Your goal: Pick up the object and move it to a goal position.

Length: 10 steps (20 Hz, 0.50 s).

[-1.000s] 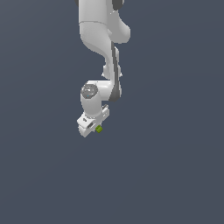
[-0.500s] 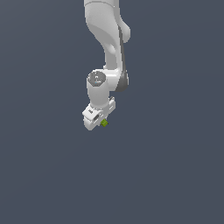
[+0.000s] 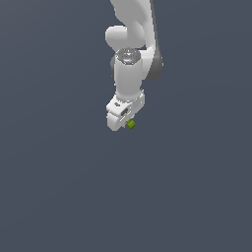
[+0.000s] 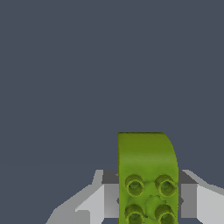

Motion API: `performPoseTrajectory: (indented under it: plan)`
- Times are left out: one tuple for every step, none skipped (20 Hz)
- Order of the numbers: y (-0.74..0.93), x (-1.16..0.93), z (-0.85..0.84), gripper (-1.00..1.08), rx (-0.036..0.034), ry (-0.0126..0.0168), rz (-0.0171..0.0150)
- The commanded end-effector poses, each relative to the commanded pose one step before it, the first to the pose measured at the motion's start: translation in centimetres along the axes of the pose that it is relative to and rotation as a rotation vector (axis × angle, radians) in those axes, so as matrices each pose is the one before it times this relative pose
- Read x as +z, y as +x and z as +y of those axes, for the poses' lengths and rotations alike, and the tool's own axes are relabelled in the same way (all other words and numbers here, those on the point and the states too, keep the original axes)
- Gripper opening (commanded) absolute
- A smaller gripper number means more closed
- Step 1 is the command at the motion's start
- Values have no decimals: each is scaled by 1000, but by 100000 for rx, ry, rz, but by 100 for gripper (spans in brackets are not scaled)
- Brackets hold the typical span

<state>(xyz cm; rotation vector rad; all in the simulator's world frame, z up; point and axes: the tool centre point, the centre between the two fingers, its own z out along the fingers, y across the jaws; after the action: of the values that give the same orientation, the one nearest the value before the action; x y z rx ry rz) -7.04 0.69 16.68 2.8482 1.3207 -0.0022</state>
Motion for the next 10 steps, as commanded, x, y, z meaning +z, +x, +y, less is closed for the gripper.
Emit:
performPoseTrajectory:
  plan:
    - [1017,-2634,-1504,-100,-10,-37,-42]
    - [416,-1039,-570,-100,0,0,0]
    - [418,-1037,-567,-100,0,0,0]
    - [419,-1036,-564,-100,0,0,0]
    - [415,-1020,-553,-100,0,0,0]
    - [409,-999,-540,-100,0,0,0]
    - [415,-976,-537,-100,-51,36,29]
    - [398,-957,-512,-100,0,0,0]
    - [393,-935,-496,-100,0,0,0]
    - [385,-906,-479,-100,0,0,0]
